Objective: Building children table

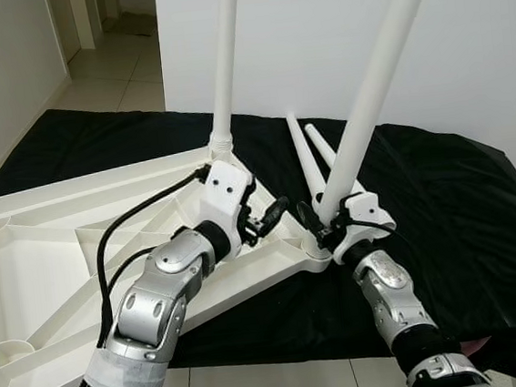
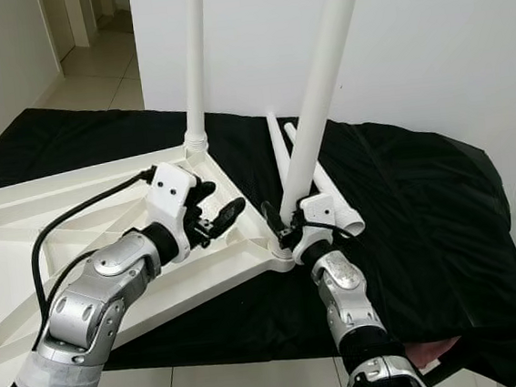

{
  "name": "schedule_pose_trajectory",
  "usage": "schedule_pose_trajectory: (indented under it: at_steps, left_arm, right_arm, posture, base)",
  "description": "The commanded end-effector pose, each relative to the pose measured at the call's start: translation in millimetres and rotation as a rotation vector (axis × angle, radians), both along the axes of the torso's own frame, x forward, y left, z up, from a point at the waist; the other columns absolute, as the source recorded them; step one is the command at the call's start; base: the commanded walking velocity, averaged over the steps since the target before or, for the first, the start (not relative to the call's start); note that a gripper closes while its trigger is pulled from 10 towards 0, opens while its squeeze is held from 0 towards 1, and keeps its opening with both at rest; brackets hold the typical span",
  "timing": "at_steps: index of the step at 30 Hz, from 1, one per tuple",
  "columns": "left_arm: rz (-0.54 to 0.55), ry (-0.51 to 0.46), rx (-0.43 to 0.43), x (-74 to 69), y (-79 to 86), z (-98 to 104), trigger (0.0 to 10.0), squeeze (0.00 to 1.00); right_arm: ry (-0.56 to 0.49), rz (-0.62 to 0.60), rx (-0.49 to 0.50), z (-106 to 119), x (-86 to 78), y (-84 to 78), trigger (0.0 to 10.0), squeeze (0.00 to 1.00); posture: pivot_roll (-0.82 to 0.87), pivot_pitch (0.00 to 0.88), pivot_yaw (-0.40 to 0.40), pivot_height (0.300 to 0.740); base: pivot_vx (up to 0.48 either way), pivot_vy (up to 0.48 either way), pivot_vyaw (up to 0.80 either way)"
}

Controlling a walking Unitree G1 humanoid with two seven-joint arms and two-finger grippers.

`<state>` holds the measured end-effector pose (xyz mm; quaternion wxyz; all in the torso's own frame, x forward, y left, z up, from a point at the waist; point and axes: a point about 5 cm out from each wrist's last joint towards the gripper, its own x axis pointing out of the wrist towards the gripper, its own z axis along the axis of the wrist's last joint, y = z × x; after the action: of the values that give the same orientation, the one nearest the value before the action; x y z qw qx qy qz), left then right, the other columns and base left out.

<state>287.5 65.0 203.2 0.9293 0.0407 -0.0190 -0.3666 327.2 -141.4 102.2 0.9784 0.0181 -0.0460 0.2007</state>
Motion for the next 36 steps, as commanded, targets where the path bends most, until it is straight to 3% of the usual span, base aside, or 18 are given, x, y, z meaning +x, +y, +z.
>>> schedule_pose_trajectory:
  at_steps: [1, 7, 8, 9, 17, 21, 25, 36]
  left_arm:
    - [0.002, -0.015, 0.001, -1.0, -2.9, 4.5, 10.0, 0.00]
    - [0.005, -0.017, 0.002, -1.3, -2.6, 4.6, 10.0, 0.00]
    - [0.006, -0.018, 0.001, -1.6, -2.6, 5.0, 10.0, 0.00]
    - [0.006, -0.019, 0.000, -1.7, -2.5, 5.2, 10.0, 0.00]
    - [0.004, -0.019, -0.001, -1.3, -2.9, 5.5, 10.0, 0.00]
    - [0.001, -0.020, 0.000, -1.2, -3.1, 5.7, 10.0, 0.00]
    - [-0.002, -0.020, 0.000, -1.1, -3.2, 5.7, 10.0, 0.00]
    - [0.005, -0.023, 0.001, -1.2, -2.5, 6.1, 10.0, 0.00]
  right_arm:
    - [0.278, -0.032, -0.033, -53.3, -19.5, -11.7, 10.0, 0.00]
    - [0.288, -0.071, 0.018, -55.2, -20.1, -14.1, 10.0, 0.00]
    - [0.306, -0.146, 0.149, -58.2, -22.6, -18.6, 10.0, 0.00]
    - [0.319, -0.188, 0.203, -60.4, -24.0, -21.1, 10.0, 0.00]
    - [0.377, -0.292, 0.295, -69.6, -28.4, -27.4, 10.0, 0.00]
    - [0.381, -0.286, 0.262, -70.9, -29.1, -26.4, 10.0, 0.00]
    - [0.369, -0.237, 0.131, -68.1, -25.5, -23.6, 10.0, 0.00]
    - [0.360, -0.111, -0.077, -65.3, -21.1, -19.8, 10.0, 0.00]
  posture:
    - [0.06, 0.000, -0.108, 0.740]
    - [0.06, 0.000, -0.113, 0.740]
    - [0.06, 0.000, -0.113, 0.740]
    - [0.06, 0.000, -0.113, 0.740]
    - [0.06, 0.000, -0.110, 0.740]
    - [0.06, 0.000, -0.107, 0.740]
    - [0.06, 0.000, -0.104, 0.740]
    - [0.06, 0.000, -0.109, 0.740]
  base:
    - [0.000, 0.000, 0.00]
    - [0.000, 0.000, 0.00]
    - [0.000, 0.000, 0.00]
    - [0.000, 0.000, 0.00]
    - [0.000, 0.000, 0.00]
    - [0.000, 0.000, 0.00]
    - [0.000, 0.000, 0.00]
    - [0.000, 0.000, 0.00]
